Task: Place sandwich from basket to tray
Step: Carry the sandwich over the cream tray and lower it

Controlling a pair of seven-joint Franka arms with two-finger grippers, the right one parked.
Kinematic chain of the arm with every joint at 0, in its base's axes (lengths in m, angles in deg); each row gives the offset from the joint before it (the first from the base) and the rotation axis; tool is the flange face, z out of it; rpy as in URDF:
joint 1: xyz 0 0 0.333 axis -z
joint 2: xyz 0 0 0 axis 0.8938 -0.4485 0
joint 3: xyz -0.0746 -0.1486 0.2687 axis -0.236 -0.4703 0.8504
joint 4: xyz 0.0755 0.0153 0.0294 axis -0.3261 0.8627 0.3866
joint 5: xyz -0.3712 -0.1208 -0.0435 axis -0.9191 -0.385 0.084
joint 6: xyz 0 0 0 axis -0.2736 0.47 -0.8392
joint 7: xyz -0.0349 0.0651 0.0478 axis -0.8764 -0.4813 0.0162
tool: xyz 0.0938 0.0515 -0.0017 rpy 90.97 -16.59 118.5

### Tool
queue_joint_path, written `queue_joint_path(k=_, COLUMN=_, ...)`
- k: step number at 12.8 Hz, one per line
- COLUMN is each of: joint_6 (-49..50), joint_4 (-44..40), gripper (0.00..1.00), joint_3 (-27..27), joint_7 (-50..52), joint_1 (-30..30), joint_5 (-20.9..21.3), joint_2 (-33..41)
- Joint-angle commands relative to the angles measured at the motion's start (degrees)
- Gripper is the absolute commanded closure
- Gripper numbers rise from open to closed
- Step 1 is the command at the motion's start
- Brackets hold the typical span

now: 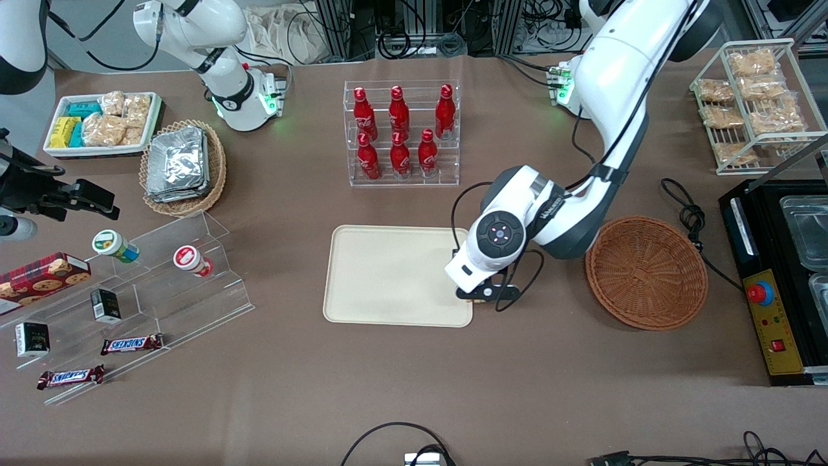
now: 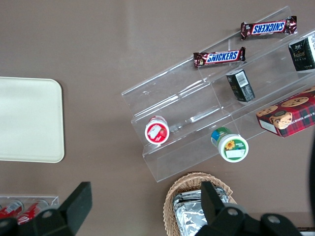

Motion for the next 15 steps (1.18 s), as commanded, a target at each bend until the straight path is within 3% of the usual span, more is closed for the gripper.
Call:
queue_joint_path(k=1, joint_6=-3.2, joint_4=-2.3, gripper=1.00, joint_3=0.5, joint_7=1.9, joint_1=2.0, joint_5=-1.7, joint_2=-3.2)
queue_joint_path(k=6, joint_6=-8.1, joint_4=-2.0, gripper=0.97, joint_3=0.6, joint_7=1.9, joint_1=4.9, joint_5=-0.6, joint_2=-6.7)
queue_joint_path(k=7, joint_6=-8.0, joint_4=-1.6, gripper=0.89, joint_3=0.6, joint_7=1.9, joint_1=4.9, joint_5=-0.7, joint_2=-6.6)
queue_joint_path(k=8, joint_6=-8.0, joint_4=-1.6, gripper=0.50, joint_3=0.6, joint_7=4.0, joint_1=4.8, joint_5=-0.6, joint_2=-6.5)
queue_joint_path(k=9, joint_6=-7.6, joint_4=-1.6, gripper=0.01, joint_3=0.7, joint_7=6.7, joint_1=4.8, joint_5=-0.4, joint_2=-6.2)
queue_joint_path(k=15, joint_6=-0.5, joint_4=-1.7, gripper=0.00, joint_3=0.8, joint_7=8.1, joint_1=1.3, joint_5=-0.7, joint_2=-0.5)
